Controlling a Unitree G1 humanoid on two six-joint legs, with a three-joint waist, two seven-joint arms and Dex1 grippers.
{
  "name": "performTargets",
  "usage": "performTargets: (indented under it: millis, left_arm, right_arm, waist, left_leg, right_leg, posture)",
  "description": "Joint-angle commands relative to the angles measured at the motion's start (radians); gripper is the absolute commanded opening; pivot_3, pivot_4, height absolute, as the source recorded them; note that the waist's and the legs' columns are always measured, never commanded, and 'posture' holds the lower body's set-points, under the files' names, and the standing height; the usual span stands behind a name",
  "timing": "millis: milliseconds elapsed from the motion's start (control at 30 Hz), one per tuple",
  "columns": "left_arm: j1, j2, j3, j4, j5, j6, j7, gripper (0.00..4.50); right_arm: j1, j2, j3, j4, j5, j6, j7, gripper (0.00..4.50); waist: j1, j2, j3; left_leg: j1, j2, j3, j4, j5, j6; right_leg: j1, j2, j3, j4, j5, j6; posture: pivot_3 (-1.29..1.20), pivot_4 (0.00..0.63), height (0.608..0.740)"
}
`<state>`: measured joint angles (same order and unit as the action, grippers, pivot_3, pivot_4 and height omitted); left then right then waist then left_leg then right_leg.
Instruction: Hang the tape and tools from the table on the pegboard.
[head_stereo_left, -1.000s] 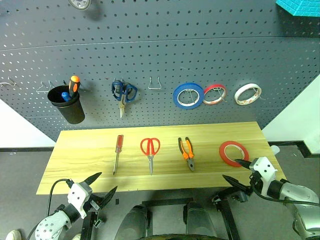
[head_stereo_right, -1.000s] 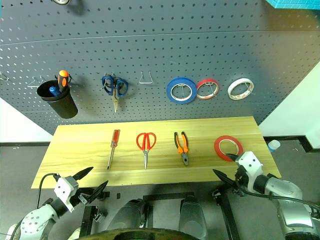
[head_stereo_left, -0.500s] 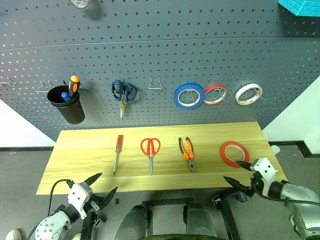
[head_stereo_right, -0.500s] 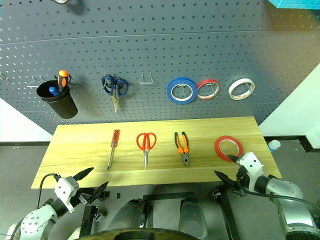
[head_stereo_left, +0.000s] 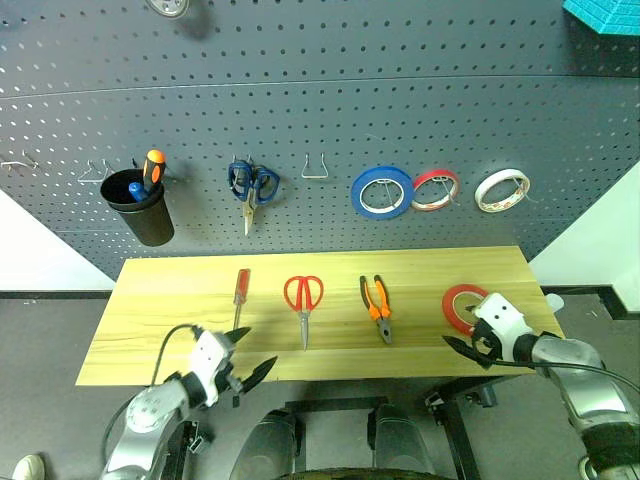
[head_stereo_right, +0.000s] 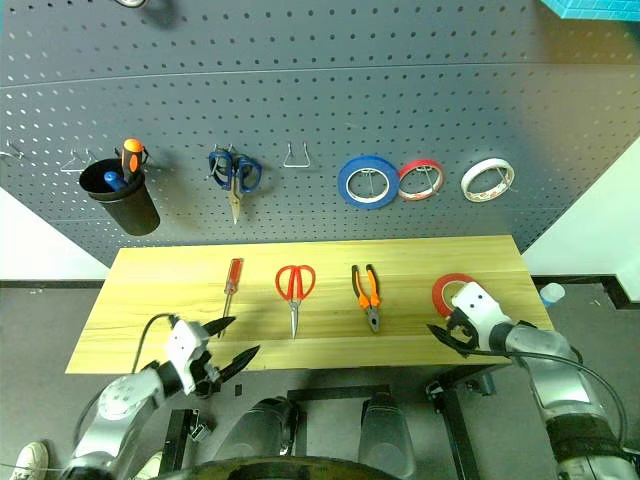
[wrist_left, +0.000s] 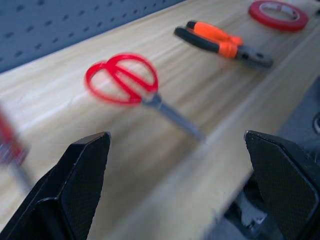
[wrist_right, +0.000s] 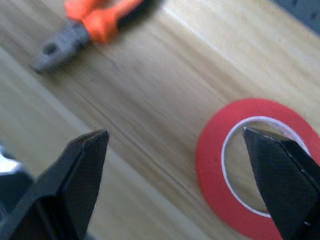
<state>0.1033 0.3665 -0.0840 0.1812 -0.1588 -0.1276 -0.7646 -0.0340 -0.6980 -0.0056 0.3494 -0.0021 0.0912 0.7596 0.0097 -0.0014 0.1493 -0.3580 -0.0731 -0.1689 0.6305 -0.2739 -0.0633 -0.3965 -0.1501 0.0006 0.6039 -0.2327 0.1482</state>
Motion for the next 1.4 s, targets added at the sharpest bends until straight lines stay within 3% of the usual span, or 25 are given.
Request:
performTargets:
  millis: [33,200,333,567,867,967,1267,1400]
  left_arm:
    - [-0.121,-0.027,-0.077,-0.034,0.11,0.145,0.085,4.5]
    - [-0.308,-0.089,-0.205,0.015,0.237,0.201,0.127,4.5]
    - [-0.396,-0.122,-0.272,0.063,0.223,0.237,0.031,4.5]
    - [-0.446,-0.135,-0.293,0.121,0.167,0.308,-0.108,4.5]
    - [-0.445,-0.149,-0.289,0.127,0.141,0.314,-0.158,4.5]
    - [-0.442,-0.149,-0.29,0.123,0.14,0.319,-0.162,4.5]
    - [-0.43,-0.144,-0.292,0.108,0.132,0.328,-0.168,4.5]
    - [-0.426,-0.146,-0.295,0.104,0.13,0.335,-0.172,4.5]
  right_arm:
    - [-0.055,0.0,0.007,0.089,-0.02,-0.042,-0.013,4.45]
    - [-0.167,0.023,0.032,0.284,-0.05,-0.047,-0.051,4.45]
    - [-0.215,0.031,0.053,0.358,-0.065,-0.046,-0.04,4.45]
    - [-0.324,0.059,0.096,0.482,-0.09,-0.025,-0.017,4.45]
    - [-0.456,0.081,0.153,0.649,-0.144,0.005,0.029,4.45]
    - [-0.484,0.09,0.164,0.694,-0.154,0.029,0.056,3.87]
    - [-0.497,0.093,0.168,0.709,-0.157,0.064,0.099,0.8]
    - [-0.478,0.089,0.152,0.679,-0.141,0.058,0.106,0.66]
  waist:
    - [0.004,0.0,0.0]
    - [-0.001,0.0,0.0]
    - [-0.014,0.002,-0.001]
    - [-0.049,0.002,-0.002]
    - [-0.057,0.003,-0.002]
    - [-0.056,0.002,-0.003]
    - [-0.056,0.001,-0.006]
    - [-0.055,0.001,-0.006]
  left_leg:
    - [0.0,0.0,0.0,0.0,0.0,0.0]
    - [0.001,0.0,0.0,0.0,0.0,0.0]
    - [0.001,-0.001,0.001,0.0,0.0,0.0]
    - [0.001,-0.001,0.001,0.0,0.001,0.0]
    - [0.002,-0.001,0.001,0.002,0.001,-0.001]
    - [0.002,-0.001,0.001,0.002,0.001,-0.001]
    - [0.003,-0.001,0.001,0.003,0.001,-0.001]
    - [0.003,-0.001,0.001,0.003,0.001,-0.001]
  right_leg:
    - [0.0,0.0,0.0,0.0,0.002,0.001]
    - [0.003,0.0,0.0,-0.003,0.003,0.004]
    - [0.003,0.0,0.0,-0.005,0.005,0.003]
    - [0.003,0.0,0.0,-0.006,0.005,0.004]
    - [0.005,0.0,0.001,-0.005,0.007,0.004]
    - [0.005,0.0,0.001,-0.006,0.007,0.004]
    - [0.007,0.0,0.002,-0.006,0.008,0.004]
    - [0.007,0.0,0.002,-0.005,0.008,0.005]
  posture:
    - [-0.01,0.093,0.74]
    - [-0.03,0.08,0.74]
    - [-0.05,0.073,0.74]
    - [-0.09,0.069,0.74]
    - [-0.08,0.068,0.74]
    - [-0.08,0.068,0.74]
    - [-0.08,0.075,0.74]
    - [-0.09,0.075,0.74]
